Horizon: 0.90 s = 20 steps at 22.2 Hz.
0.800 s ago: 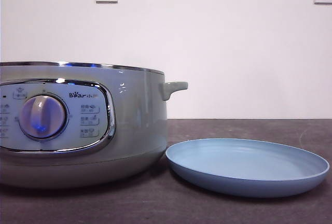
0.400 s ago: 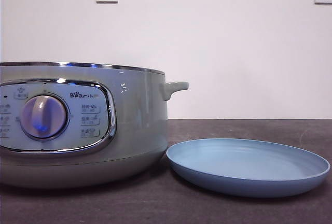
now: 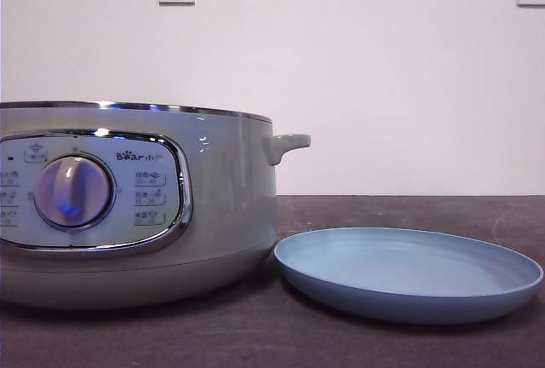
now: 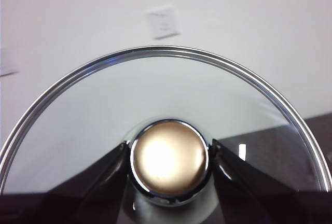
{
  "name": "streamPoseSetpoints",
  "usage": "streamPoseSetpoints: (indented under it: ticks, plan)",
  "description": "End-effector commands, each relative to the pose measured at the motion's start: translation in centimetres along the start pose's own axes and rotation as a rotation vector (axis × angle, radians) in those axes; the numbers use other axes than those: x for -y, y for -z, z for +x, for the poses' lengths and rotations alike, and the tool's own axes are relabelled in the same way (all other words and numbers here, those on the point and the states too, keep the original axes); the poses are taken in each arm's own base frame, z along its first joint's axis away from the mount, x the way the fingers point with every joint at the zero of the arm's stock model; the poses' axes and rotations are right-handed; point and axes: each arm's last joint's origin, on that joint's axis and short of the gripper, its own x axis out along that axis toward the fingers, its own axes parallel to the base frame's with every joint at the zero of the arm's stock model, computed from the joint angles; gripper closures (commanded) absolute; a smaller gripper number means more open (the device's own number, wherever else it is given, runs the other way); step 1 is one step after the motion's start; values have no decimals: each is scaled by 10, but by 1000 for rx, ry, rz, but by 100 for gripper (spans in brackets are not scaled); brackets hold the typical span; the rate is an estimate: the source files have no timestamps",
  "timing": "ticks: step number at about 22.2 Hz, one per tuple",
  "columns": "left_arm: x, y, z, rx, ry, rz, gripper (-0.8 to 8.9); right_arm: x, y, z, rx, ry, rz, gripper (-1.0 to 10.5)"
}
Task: Take the potato out from the steamer,put the potato on the plate,close the lid
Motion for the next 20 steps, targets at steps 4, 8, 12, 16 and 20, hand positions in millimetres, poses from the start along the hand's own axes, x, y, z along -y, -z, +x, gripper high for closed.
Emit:
streamPoseSetpoints:
  ticks: [4, 8, 12, 16, 20]
  plan:
    - [-15, 5, -28, 31, -71, -5, 822, 7, 26, 65, -169, 59, -4, 420]
    - [-17, 12, -32, -15, -85, 17, 822, 6, 51, 111, -287, 66, -1, 476]
    - [-17, 12, -32, -19, -84, 13, 822, 2, 79, 145, -431, 121, -39, 474]
    - [-17, 12, -32, -21, -83, 14, 822, 5, 94, 159, -502, 123, -27, 474]
    - [-17, 12, -32, -21, -82, 14, 822, 8, 107, 170, -558, 115, -15, 474]
